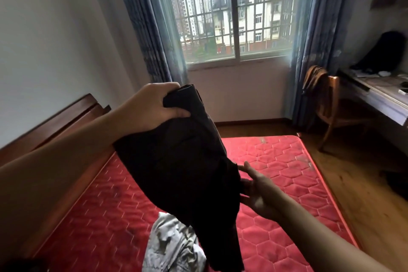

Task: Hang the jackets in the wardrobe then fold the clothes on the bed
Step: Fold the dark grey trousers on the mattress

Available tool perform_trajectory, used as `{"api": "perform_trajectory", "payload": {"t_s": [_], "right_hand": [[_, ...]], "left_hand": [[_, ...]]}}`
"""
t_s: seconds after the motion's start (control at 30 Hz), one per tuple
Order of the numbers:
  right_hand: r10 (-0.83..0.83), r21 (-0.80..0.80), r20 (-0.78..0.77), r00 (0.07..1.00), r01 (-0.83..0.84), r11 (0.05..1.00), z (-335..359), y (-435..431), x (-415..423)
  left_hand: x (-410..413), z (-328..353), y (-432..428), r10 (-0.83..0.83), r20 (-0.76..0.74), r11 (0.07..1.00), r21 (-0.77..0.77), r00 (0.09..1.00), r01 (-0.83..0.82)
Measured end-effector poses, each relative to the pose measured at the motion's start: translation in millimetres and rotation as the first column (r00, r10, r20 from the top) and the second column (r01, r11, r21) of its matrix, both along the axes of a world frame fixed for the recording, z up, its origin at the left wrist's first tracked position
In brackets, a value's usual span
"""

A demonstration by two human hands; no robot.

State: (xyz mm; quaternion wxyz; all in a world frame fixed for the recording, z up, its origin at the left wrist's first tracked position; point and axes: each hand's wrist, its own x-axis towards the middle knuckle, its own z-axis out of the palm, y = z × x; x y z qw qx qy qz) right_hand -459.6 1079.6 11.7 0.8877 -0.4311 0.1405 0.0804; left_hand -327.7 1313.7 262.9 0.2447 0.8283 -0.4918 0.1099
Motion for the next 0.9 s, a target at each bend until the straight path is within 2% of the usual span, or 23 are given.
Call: {"api": "perform_trajectory", "payload": {"t_s": [0.13,0.2,0.33,0.43,0.5,0.6,0.73,0.9], "right_hand": [[-0.143,0.169,0.099,0.985,0.125,0.978,7.7,-5.8,3.8],[-0.173,0.188,0.092,0.981,0.153,0.970,6.8,-13.3,0.3],[-0.332,0.228,0.059,0.941,0.311,0.923,7.9,-29.4,-6.6],[-0.338,0.233,0.095,0.937,0.309,0.922,15.7,-36.6,-11.1],[-0.235,0.170,0.138,0.962,0.211,0.963,18.1,-39.7,-17.7],[-0.054,-0.044,0.192,0.980,0.064,0.997,14.5,-43.2,-26.8],[-0.174,-0.234,0.220,0.960,0.226,0.946,5.2,-51.7,-31.2],[-0.151,-0.560,0.326,0.933,0.319,0.765,-7.4,-65.3,-31.2]], "left_hand": [[3.4,-2.0,2.1,0.012,-0.028,0.999,-0.029,1.000,-0.013],[6.8,1.8,5.6,0.018,-0.060,0.999,-0.044,0.998,-0.021],[20.8,1.5,16.2,0.051,-0.189,0.994,-0.081,0.981,-0.067],[28.6,-6.4,15.5,0.073,-0.262,0.988,-0.111,0.962,-0.105],[28.6,-7.0,12.4,0.063,-0.287,0.990,-0.104,0.956,-0.097],[27.1,-2.5,8.2,0.047,-0.302,0.993,-0.089,0.952,-0.077],[22.7,5.8,0.9,0.035,-0.278,0.997,-0.052,0.960,-0.052],[16.0,14.6,-9.4,-0.001,-0.240,0.999,-0.037,0.971,-0.008]]}}
